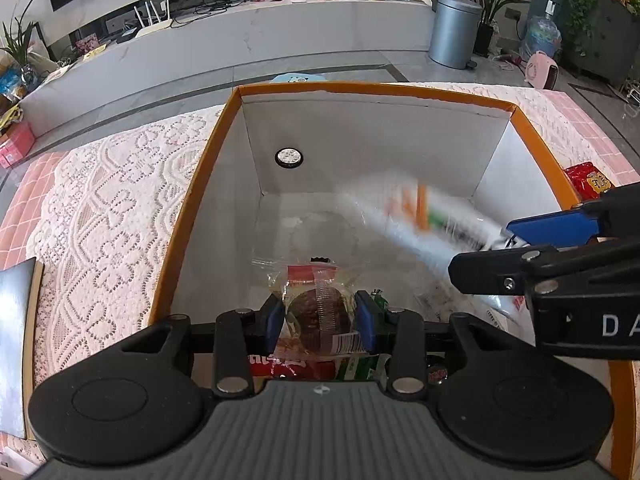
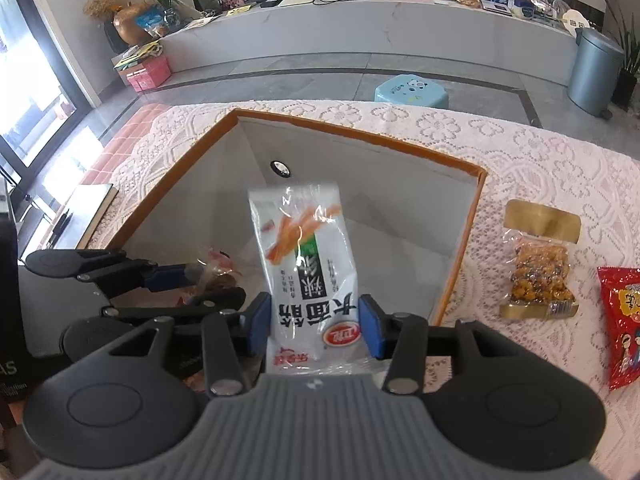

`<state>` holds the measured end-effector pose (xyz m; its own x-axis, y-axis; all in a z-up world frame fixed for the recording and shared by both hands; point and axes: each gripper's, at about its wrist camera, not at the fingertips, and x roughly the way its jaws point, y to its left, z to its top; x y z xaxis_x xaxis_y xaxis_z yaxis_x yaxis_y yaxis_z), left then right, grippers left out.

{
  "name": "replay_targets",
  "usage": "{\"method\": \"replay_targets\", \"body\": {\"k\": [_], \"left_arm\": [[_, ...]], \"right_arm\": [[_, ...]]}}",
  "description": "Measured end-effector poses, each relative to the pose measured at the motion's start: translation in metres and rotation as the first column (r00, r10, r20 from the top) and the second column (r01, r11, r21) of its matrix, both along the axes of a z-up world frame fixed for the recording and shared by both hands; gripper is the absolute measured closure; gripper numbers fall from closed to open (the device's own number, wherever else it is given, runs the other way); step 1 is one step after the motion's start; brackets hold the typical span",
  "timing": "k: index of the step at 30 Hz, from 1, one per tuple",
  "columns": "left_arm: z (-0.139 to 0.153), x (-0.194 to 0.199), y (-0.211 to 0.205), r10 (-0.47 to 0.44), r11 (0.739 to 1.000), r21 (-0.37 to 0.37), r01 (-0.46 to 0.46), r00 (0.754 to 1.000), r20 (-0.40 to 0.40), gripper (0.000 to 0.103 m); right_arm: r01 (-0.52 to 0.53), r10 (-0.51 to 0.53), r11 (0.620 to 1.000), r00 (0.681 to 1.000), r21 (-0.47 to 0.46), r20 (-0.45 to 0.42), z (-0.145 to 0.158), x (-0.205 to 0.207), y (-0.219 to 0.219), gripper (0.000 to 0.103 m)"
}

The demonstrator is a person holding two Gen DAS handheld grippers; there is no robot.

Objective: Organize snacks
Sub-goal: 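Open both tools to drop the bun and stick-snack bag into the box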

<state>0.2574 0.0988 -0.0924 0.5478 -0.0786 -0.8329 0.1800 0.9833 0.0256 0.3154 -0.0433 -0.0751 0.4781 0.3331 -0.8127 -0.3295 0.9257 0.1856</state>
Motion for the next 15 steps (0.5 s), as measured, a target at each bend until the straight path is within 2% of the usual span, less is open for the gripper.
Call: {"method": "replay_targets", "body": {"k": [9,12,15], "left_arm": [[0.007,-0.005,-0.001,-0.015,1.000,-0.002,0.015,1.000,0.019,0.045],[0.013,-0.009,-0.001,-0.013,1.000,-0.006,0.013,0.999,0.033,0.041],[0.020,-0.015,-0.001,0.002,1.000,-0.014,-0.002,0.999,0.053,0.031]], "right_arm": [[0.001,-0.001,1.000,1.000,0.007,0.010,0.006,-0.004,0.001,0.040],[0.008,-0.008,1.000,1.000,0.014,0.011,0.009,-0.006,-0.001,0.038],[0.017,-0.018,1.000,1.000,0.023,0.018,0.014,-0.011,-0.003,0.036]]}}
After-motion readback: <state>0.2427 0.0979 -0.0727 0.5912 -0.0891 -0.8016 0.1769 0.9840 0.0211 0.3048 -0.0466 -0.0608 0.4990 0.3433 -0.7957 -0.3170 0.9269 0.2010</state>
